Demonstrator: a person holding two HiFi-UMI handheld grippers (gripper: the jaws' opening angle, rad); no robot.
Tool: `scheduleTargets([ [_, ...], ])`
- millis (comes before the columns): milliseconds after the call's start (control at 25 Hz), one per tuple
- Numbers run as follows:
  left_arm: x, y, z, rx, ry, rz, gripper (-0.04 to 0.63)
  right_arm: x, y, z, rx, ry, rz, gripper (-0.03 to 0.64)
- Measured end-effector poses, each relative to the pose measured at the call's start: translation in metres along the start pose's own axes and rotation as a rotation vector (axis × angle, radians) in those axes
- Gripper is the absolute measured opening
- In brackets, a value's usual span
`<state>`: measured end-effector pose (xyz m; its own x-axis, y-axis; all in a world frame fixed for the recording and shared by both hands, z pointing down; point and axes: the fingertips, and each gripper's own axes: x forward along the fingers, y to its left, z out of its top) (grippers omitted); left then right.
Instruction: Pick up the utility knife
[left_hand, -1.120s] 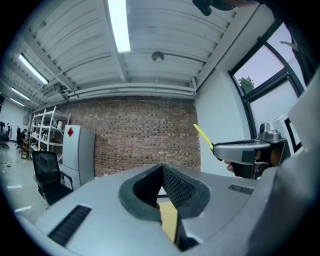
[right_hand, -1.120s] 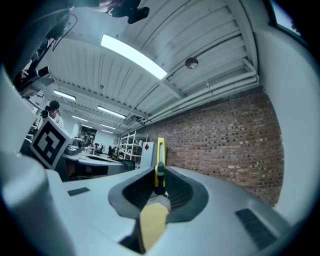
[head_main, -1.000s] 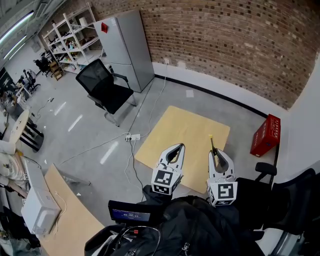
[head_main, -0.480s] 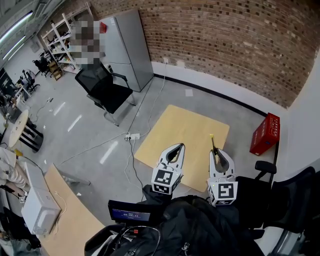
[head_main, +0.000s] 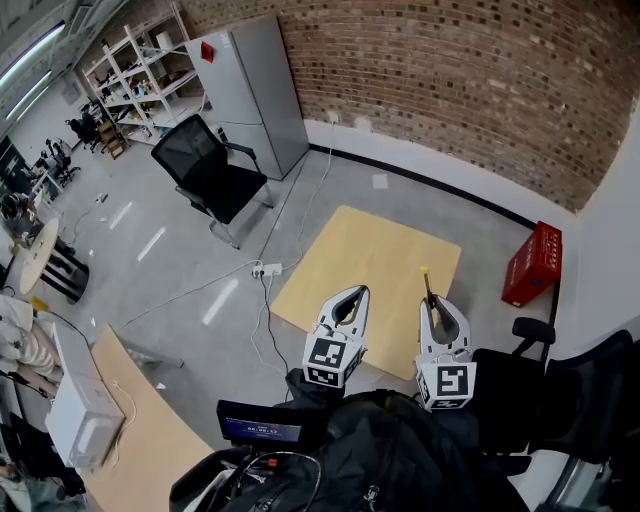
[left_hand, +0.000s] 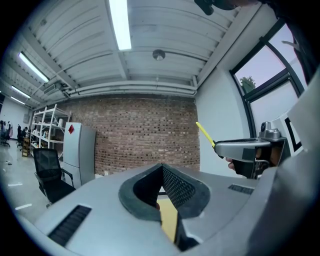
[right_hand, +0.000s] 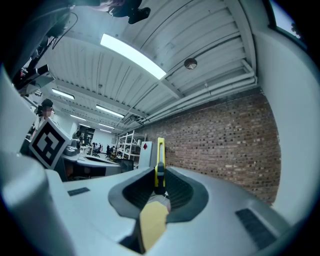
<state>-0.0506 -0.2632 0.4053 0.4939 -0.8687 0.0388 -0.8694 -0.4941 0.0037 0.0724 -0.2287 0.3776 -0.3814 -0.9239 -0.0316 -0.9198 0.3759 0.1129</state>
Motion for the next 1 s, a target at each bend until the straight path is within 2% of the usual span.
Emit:
scheduleTargets([
  [1000, -0.0059, 0.003, -0.0008, 0.001, 0.007, -0.002, 0.0, 0.0002, 0.0069, 0.0008, -0.001, -0.002, -0.005, 0.066],
])
